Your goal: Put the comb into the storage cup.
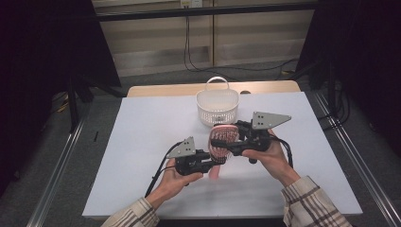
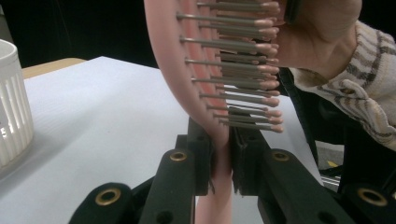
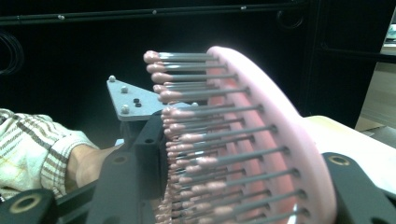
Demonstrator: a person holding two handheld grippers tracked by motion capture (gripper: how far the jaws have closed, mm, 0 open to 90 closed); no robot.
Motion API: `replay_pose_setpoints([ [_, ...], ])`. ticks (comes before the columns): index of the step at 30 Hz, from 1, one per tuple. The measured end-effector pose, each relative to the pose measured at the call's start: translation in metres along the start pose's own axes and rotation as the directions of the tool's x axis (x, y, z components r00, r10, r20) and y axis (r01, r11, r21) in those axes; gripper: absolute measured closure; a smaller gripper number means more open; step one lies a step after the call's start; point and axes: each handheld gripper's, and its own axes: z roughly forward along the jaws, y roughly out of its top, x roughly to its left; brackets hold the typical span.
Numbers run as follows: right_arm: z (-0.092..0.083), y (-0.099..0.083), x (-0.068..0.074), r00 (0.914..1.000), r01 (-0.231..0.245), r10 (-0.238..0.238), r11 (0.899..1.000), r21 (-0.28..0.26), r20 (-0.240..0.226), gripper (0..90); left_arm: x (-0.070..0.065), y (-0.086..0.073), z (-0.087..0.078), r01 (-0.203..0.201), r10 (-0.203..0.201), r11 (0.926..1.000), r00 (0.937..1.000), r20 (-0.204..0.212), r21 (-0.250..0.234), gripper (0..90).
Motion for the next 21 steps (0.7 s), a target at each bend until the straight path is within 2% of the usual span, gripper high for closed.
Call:
replay_pose_setpoints([
  [8,0.000,0.002,0.002,1.0000,-0.006,0.006,1.000,-0.002,-0.005,58.5,0.002,0.001,-0.001,0.013,-0.013,0.9998,0.9999,-0.002,-0.012,77.3],
  [12,0.000,0.006,0.006,0.9999,0.008,-0.008,1.000,0.009,-0.006,60.4,0.001,0.002,-0.004,0.004,-0.004,0.9999,1.0000,0.007,-0.013,76.5],
  [14,0.001,0.008,0.007,0.9999,0.010,-0.010,1.000,0.007,-0.005,60.4,-0.001,0.003,-0.004,-0.014,0.014,0.9998,0.9999,-0.005,-0.015,76.2],
  [18,0.001,0.009,0.009,0.9999,0.014,-0.014,1.000,0.012,0.008,62.0,-0.001,0.003,-0.005,-0.023,0.023,0.9997,0.9995,-0.021,-0.012,74.0],
  [20,0.000,0.010,0.009,0.9998,0.014,-0.014,1.000,0.009,0.014,62.0,-0.002,0.004,-0.005,-0.044,0.043,0.9989,0.9984,-0.037,-0.015,71.7],
  [21,-0.001,0.010,0.009,0.9998,0.013,-0.014,1.000,0.009,0.013,62.0,-0.002,0.004,-0.005,-0.037,0.036,0.9992,0.9987,-0.036,-0.018,71.3],
])
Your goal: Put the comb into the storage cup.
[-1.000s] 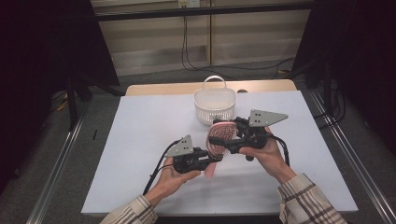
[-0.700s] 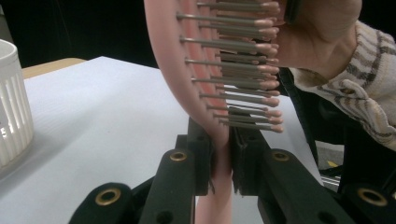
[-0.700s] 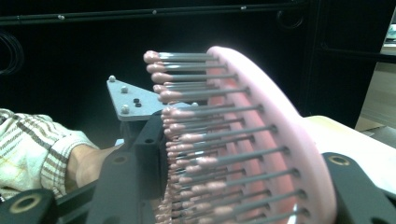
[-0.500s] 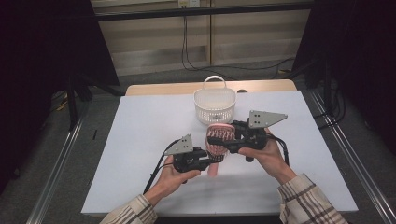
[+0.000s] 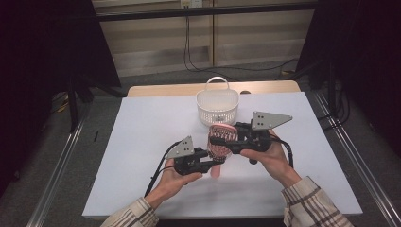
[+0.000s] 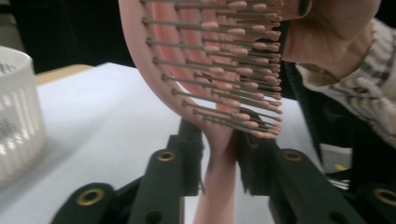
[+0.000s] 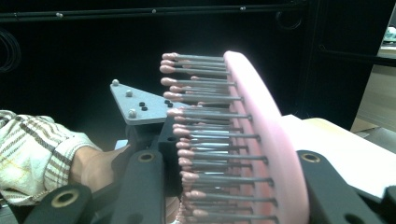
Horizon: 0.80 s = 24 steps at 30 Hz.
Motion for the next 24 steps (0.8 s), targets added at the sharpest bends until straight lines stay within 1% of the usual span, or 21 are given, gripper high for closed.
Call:
replay_pose_setpoints([
  [2,0.000,0.000,0.000,1.0000,0.001,-0.001,1.000,0.001,0.006,62.0,0.001,-0.001,-0.001,-0.014,0.015,0.9999,0.9998,-0.015,0.009,68.4],
  [4,-0.001,0.000,-0.001,0.9998,0.000,0.000,1.000,0.005,0.018,62.0,0.002,-0.001,-0.002,-0.007,0.007,0.9999,0.9997,-0.025,0.008,65.6],
  [6,-0.001,-0.001,-0.001,0.9997,-0.003,0.003,1.000,0.008,0.026,62.0,0.002,-0.001,-0.002,-0.008,0.008,1.0000,0.9993,-0.038,0.005,62.0],
  [9,-0.001,0.000,-0.001,0.9995,-0.005,0.005,1.000,0.007,0.032,62.0,0.002,-0.001,-0.003,-0.011,0.012,0.9999,0.9977,-0.066,0.009,53.2],
  [10,-0.001,0.000,-0.001,0.9991,-0.002,0.002,1.000,0.005,0.041,62.0,0.001,-0.001,-0.004,-0.012,0.013,0.9998,0.9966,-0.082,0.013,50.4],
  [13,-0.003,0.000,-0.002,0.9985,-0.008,0.008,1.000,0.001,0.055,62.0,0.000,-0.002,-0.006,0.000,0.001,0.9999,0.9944,-0.106,0.011,41.3],
  [16,-0.003,0.000,-0.003,0.9980,-0.013,0.013,1.000,0.002,0.062,62.0,-0.002,0.000,-0.011,0.015,-0.015,0.9999,0.9891,-0.146,-0.005,32.1],
  [18,-0.003,0.001,-0.003,0.9981,-0.009,0.009,1.000,-0.003,0.061,62.0,-0.004,0.000,-0.015,0.011,-0.012,0.9999,0.9873,-0.158,-0.009,27.1],
  [20,-0.003,0.002,-0.002,0.9981,-0.007,0.007,1.000,-0.002,0.062,62.0,-0.005,-0.001,-0.016,0.010,-0.013,0.9998,0.9848,-0.173,-0.018,24.2],
  [21,-0.003,0.002,-0.002,0.9978,-0.004,0.004,1.000,0.001,0.066,62.0,-0.004,-0.001,-0.017,0.000,-0.002,1.0000,0.9826,-0.186,-0.009,21.7],
  [23,-0.004,0.002,-0.002,0.9971,-0.003,0.002,1.000,0.009,0.077,62.0,-0.003,-0.002,-0.018,0.006,-0.006,1.0000,0.9774,-0.211,-0.002,16.4],
  [24,-0.004,0.002,-0.003,0.9966,-0.001,0.000,1.000,0.012,0.083,62.0,-0.003,-0.002,-0.018,0.007,-0.007,1.0000,0.9771,-0.213,0.000,14.8],
])
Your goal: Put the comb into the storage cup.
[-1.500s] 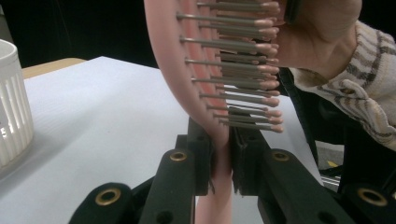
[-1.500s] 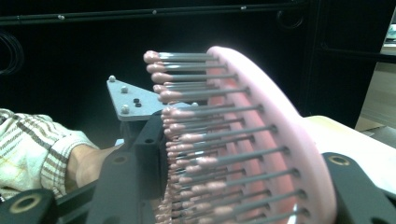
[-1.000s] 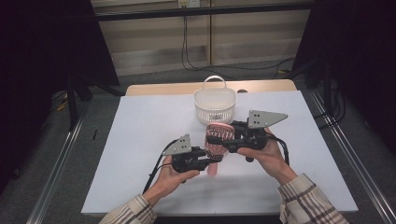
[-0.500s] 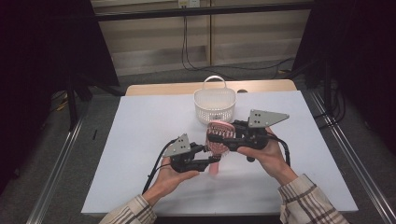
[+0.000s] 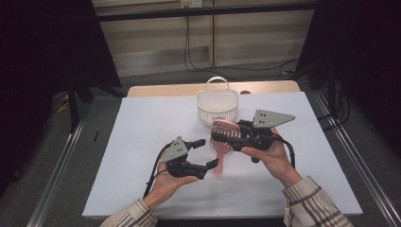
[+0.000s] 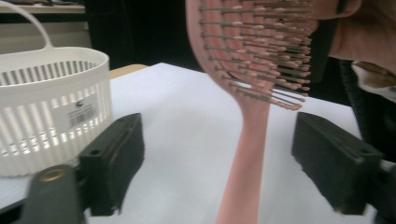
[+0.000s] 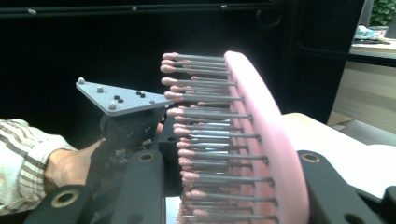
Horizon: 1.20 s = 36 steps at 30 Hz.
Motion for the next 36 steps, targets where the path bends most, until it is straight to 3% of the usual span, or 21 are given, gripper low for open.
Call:
replay_pose_setpoints([
  [4,-0.003,0.001,-0.002,0.9997,0.001,-0.001,1.000,-0.004,0.024,62.0,0.002,0.002,-0.004,0.009,-0.009,0.9999,0.9998,-0.019,-0.010,8.8],
  [10,-0.005,0.002,-0.004,0.9986,0.008,-0.008,1.000,-0.002,0.052,62.0,0.004,0.005,-0.014,0.010,-0.011,0.9999,0.9960,-0.089,-0.013,2.8],
  [13,-0.005,0.002,-0.005,0.9982,0.002,-0.002,1.000,-0.003,0.061,62.0,0.005,0.007,-0.019,0.013,-0.016,0.9992,0.9958,-0.090,-0.038,2.8],
  [21,-0.009,0.005,-0.007,0.9952,0.003,-0.002,1.000,-0.014,0.097,61.9,0.010,0.000,-0.044,0.021,-0.029,0.9987,0.9819,-0.187,-0.045,2.3],
  [23,-0.009,0.005,-0.007,0.9948,0.004,-0.003,1.000,-0.012,0.102,61.9,0.013,-0.003,-0.053,0.002,-0.007,0.9997,0.9796,-0.201,-0.025,2.3],
  [26,-0.009,0.005,-0.008,0.9930,0.003,-0.002,1.000,-0.008,0.118,61.9,0.016,-0.006,-0.067,0.009,-0.018,0.9993,0.9684,-0.249,-0.036,2.2],
  [29,-0.009,0.005,-0.011,0.9913,-0.002,0.003,1.000,-0.008,0.132,61.9,0.019,-0.009,-0.078,0.018,-0.022,0.9997,0.9456,-0.325,-0.016,2.4],
  [32,-0.009,0.006,-0.013,0.9896,-0.020,0.023,1.000,-0.018,0.142,61.9,0.021,-0.013,-0.086,0.042,-0.053,0.9983,0.9396,-0.338,-0.040,3.2],
  [36,-0.010,0.007,-0.014,0.9853,-0.025,0.028,0.999,-0.024,0.169,61.9,0.023,-0.016,-0.099,0.009,-0.040,0.9968,0.9122,-0.408,-0.079,3.7],
])
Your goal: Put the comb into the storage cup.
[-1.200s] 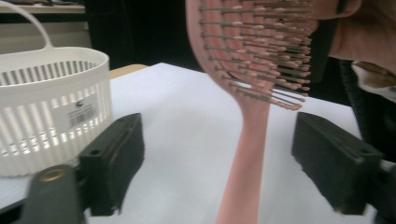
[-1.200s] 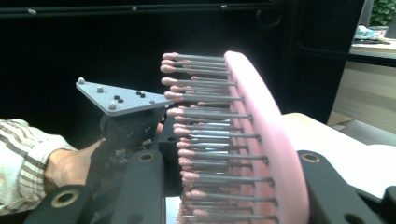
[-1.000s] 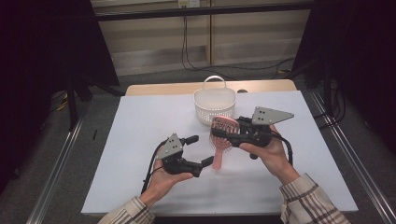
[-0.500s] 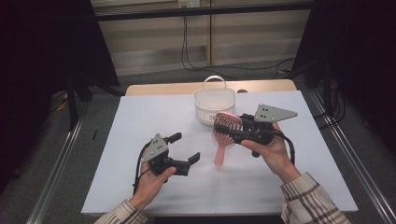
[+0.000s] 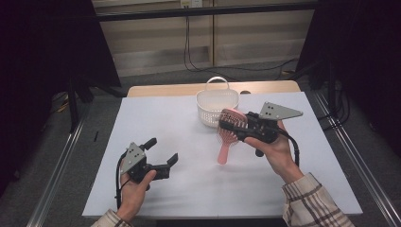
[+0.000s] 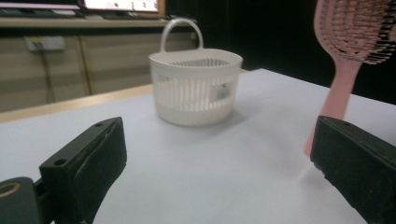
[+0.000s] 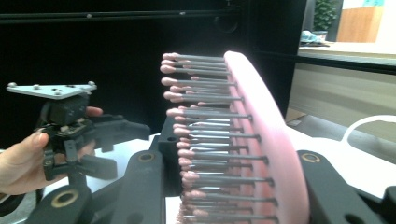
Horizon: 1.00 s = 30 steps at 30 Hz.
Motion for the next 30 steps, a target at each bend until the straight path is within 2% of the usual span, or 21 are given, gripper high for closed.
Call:
replay_pose_setpoints([
  [1,0.000,0.000,0.000,1.0000,-0.002,0.002,1.000,-0.001,0.003,61.9,0.003,-0.001,-0.002,0.010,-0.010,0.9999,0.9998,-0.018,-0.006,3.7],
  [3,-0.001,0.001,-0.002,0.9997,-0.007,0.007,1.000,-0.001,0.022,61.9,0.007,-0.003,-0.005,0.041,-0.041,0.9991,0.9989,-0.024,-0.008,3.7],
  [5,-0.002,0.002,-0.003,0.9993,-0.016,0.016,1.000,-0.002,0.033,61.9,0.011,-0.006,-0.008,0.040,-0.040,0.9992,0.9983,-0.044,0.002,3.7],
  [9,-0.004,0.004,-0.004,0.9985,-0.009,0.009,1.000,-0.003,0.055,61.9,0.015,-0.013,-0.014,0.072,-0.071,0.9970,0.9966,-0.043,0.028,4.3],
  [12,-0.004,0.006,-0.007,0.9972,-0.011,0.011,1.000,-0.009,0.074,61.9,0.016,-0.015,-0.018,0.044,-0.042,0.9984,0.9972,-0.062,0.036,4.4],
  [15,-0.004,0.009,-0.009,0.9968,-0.005,0.007,1.000,-0.025,0.080,61.9,0.018,-0.016,-0.024,0.036,-0.033,0.9990,0.9949,-0.095,0.028,4.3],
  [19,-0.005,0.014,-0.010,0.9954,0.009,-0.004,0.999,-0.052,0.095,61.9,0.019,-0.014,-0.030,0.041,-0.042,0.9991,0.9915,-0.123,-0.007,3.3],
  [21,-0.004,0.016,-0.012,0.9947,0.015,-0.009,0.998,-0.055,0.103,61.9,0.018,-0.015,-0.032,0.044,-0.044,0.9990,0.9918,-0.120,-0.003,3.2],
  [23,-0.005,0.018,-0.013,0.9933,0.015,-0.008,0.998,-0.058,0.115,62.0,0.016,-0.017,-0.034,0.053,-0.052,0.9986,0.9937,-0.099,0.005,2.8],
  [26,-0.006,0.019,-0.015,0.9917,0.018,-0.010,0.998,-0.061,0.128,61.9,0.014,-0.018,-0.038,0.041,-0.040,0.9991,0.9937,-0.105,0.013,2.8],
  [28,-0.006,0.021,-0.016,0.9898,0.020,-0.011,0.998,-0.065,0.142,61.9,0.014,-0.017,-0.039,0.056,-0.056,0.9984,0.9938,-0.096,-0.006,2.6],
  [30,-0.007,0.022,-0.018,0.9887,0.019,-0.008,0.997,-0.073,0.150,61.9,0.014,-0.017,-0.040,0.048,-0.050,0.9987,0.9930,-0.107,-0.014,2.6],
])
